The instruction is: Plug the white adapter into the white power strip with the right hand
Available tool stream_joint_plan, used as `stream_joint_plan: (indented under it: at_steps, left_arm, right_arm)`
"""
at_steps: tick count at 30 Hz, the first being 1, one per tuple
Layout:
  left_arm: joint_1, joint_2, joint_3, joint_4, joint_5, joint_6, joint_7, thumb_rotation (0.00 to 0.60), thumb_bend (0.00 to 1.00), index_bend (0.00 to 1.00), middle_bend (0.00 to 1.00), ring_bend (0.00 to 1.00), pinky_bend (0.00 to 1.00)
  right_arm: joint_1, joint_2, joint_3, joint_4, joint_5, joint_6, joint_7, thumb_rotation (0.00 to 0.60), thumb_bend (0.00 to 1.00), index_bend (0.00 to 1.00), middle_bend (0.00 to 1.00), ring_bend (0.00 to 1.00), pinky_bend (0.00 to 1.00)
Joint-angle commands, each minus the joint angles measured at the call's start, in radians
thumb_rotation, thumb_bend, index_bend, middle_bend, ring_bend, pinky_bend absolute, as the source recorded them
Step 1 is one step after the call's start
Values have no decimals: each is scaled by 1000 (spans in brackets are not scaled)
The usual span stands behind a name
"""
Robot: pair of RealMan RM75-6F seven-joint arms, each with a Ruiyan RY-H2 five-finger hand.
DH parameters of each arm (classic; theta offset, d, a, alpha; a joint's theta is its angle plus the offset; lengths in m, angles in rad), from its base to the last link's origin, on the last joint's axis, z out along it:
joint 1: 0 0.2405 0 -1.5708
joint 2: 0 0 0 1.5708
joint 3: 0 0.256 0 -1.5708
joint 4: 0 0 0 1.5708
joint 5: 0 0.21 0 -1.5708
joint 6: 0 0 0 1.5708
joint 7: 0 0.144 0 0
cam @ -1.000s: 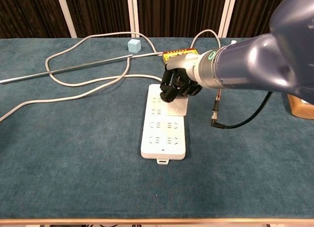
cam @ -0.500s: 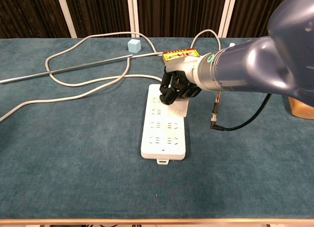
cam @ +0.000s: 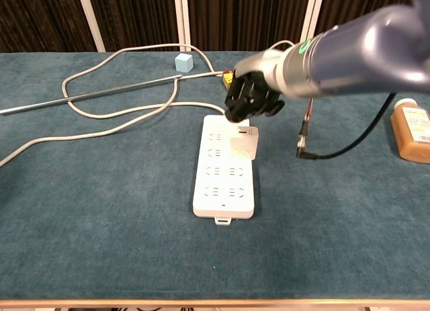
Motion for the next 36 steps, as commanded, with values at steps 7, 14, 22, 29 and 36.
stream_joint_plan:
  at_steps: [7,14,22,29,36]
  left_arm:
    - [2,-3,4,-2,8,6,8,600,89,242,8,0,0]
    - [3,-7,4,-4,8,9,19,600,90,242,8,0,0]
    - [6,-16,5,-7,12,19,34,600,90,242,8,0,0]
    - [-1,-28,9,-4,13,9,59,600,90,242,8,0,0]
    - [-9,-52,-12,37,10,28,80,600,90,219,9,0,0]
  right_arm:
    - [-122,247,98,-158,-74,-25,144,600,895,829,738,802,959]
    - [-301,366,90,-154,-257,-69,329,600,511,143,196,249,493]
    - [-559,424,6,-161,-739,38,541,600,371,0,4,31,216]
    - [-783,457,-177,-100,-1188,297,581,600,354,0,0,0,188]
    - [-954,435,-347,43,-1452,515,497,600,353,0,0,0,188]
